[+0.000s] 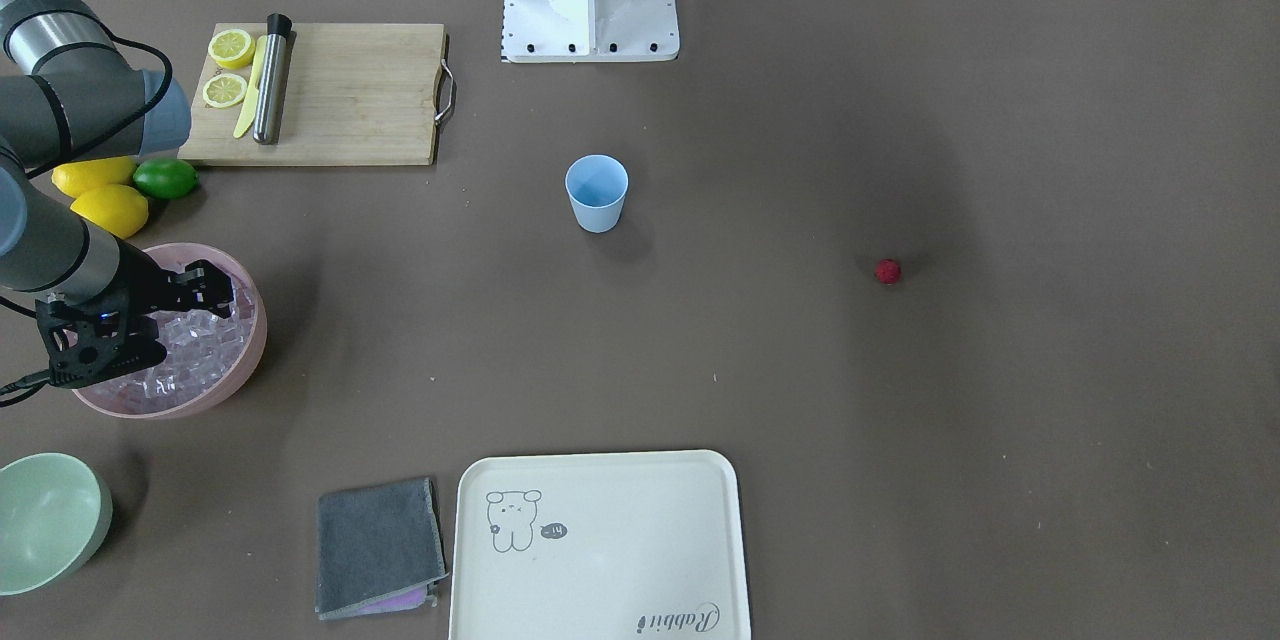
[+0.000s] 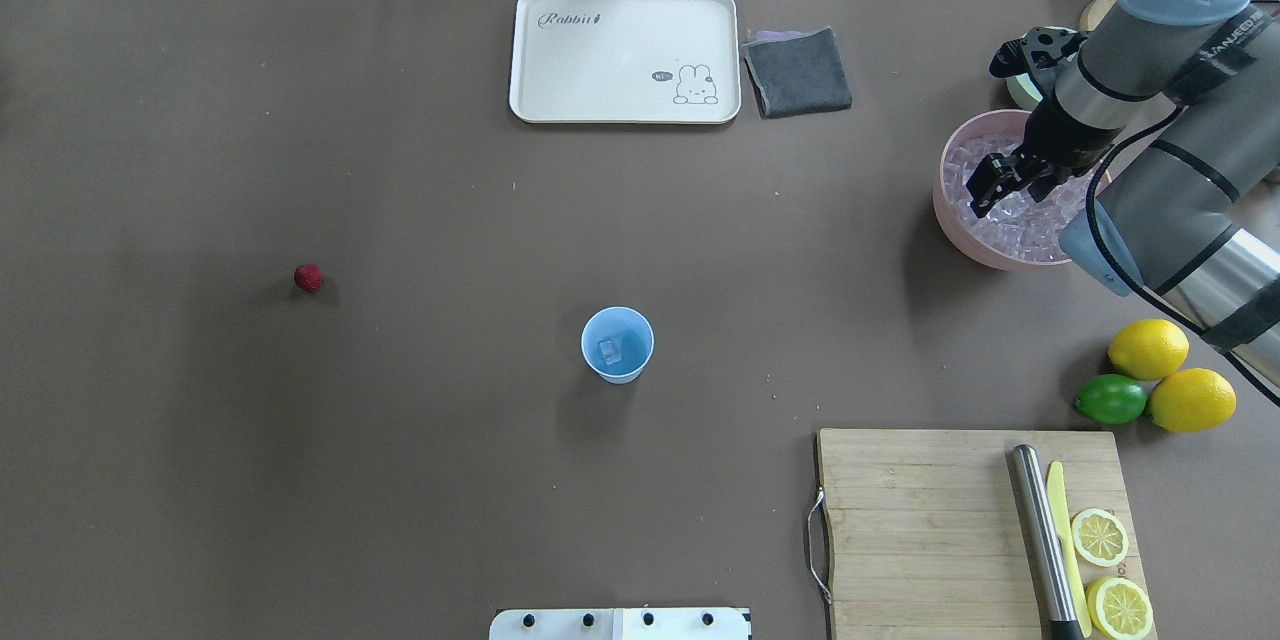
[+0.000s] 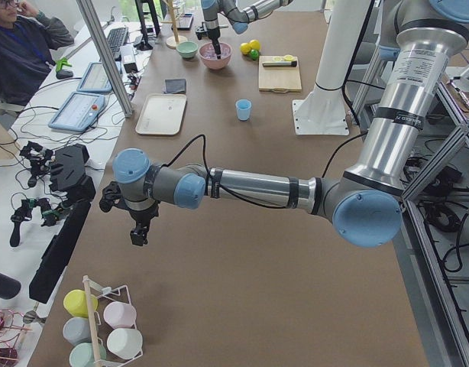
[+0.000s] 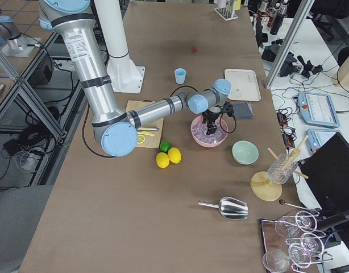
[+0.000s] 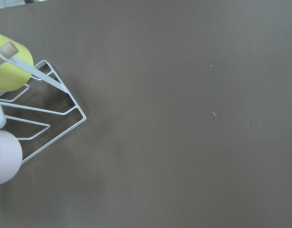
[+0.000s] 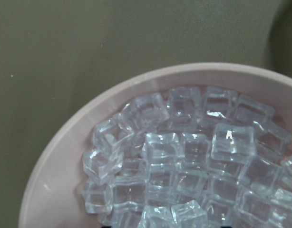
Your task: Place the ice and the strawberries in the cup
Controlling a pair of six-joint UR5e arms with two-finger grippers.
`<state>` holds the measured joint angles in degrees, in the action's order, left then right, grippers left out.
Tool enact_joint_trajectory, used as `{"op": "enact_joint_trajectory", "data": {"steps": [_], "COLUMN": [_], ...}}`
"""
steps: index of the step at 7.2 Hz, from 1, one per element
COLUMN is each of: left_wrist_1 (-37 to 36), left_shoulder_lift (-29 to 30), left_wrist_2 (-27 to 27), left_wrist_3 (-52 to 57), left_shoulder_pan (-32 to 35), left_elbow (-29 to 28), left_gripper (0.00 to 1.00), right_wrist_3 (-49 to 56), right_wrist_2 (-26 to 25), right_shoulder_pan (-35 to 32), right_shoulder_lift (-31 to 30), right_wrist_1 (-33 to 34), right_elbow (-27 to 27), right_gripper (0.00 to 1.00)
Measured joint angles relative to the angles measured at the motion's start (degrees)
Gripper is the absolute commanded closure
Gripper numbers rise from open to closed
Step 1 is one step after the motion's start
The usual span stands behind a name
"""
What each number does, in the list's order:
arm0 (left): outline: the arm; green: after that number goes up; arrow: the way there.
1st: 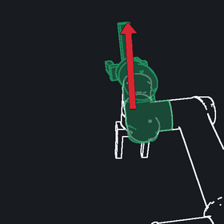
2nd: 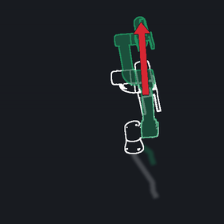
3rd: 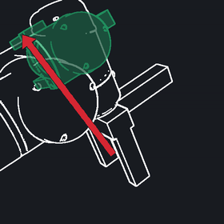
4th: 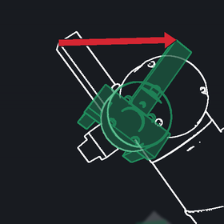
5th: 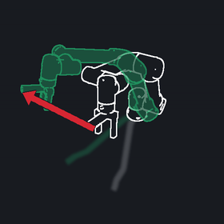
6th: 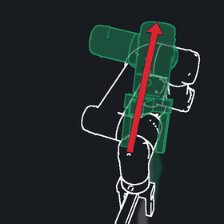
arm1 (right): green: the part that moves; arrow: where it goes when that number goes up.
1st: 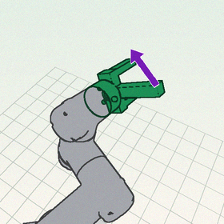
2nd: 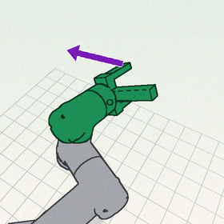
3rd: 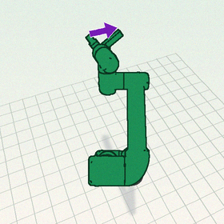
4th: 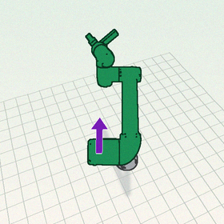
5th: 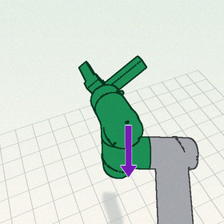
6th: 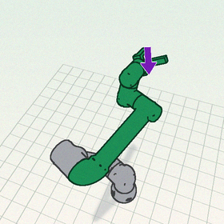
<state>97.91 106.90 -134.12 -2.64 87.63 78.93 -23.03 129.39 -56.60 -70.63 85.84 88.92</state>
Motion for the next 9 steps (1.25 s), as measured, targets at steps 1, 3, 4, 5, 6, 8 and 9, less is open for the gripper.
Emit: {"op": "enact_joint_trajectory", "data": {"steps": [1, 3, 4, 5, 6, 8, 9], "left_wrist_1": [0.0, 0.0, 0.0, 0.0, 0.0, 0.0, 0.0], "left_shoulder_lift": [0.0, -0.1, -0.1, -0.1, -0.1, 0.0, 0.0], "left_wrist_2": [0.0, 0.0, 0.0, 0.0, 0.0, 0.1, 0.1], "left_wrist_3": [0.0, 0.0, 0.0, 0.0, 0.0, 0.0, 0.0], "left_shoulder_pan": [0.0, 0.0, 0.0, 0.0, 0.0, 0.0, 0.0], "left_elbow": [0.0, 0.0, 0.0, 0.0, 0.0, 0.0, 0.0], "left_gripper": [0.02, 0.02, 0.02, 0.02, 0.02, 0.02, 0.02], "right_wrist_3": [0.0, -0.1, 0.0, 0.1, 0.3, 0.5, 0.5], "right_wrist_2": [0.0, 0.0, 0.1, 0.1, 0.2, 0.6, 0.8], "right_shoulder_pan": [0.1, 0.2, 0.3, 0.3, 0.2, -0.4, -1.2], "right_shoulder_lift": [0.0, 0.1, 0.2, 0.3, 0.4, 0.6, 0.7], "right_wrist_1": [0.0, 0.0, -0.1, -0.1, 0.0, 0.2, 0.5], "right_elbow": [-0.2, -0.7, -0.8, -0.8, -0.8, -0.4, 0.2], "right_gripper": [0.22, 0.49, 0.76, 1.0, 1.0, 1.0, 1.0]}}
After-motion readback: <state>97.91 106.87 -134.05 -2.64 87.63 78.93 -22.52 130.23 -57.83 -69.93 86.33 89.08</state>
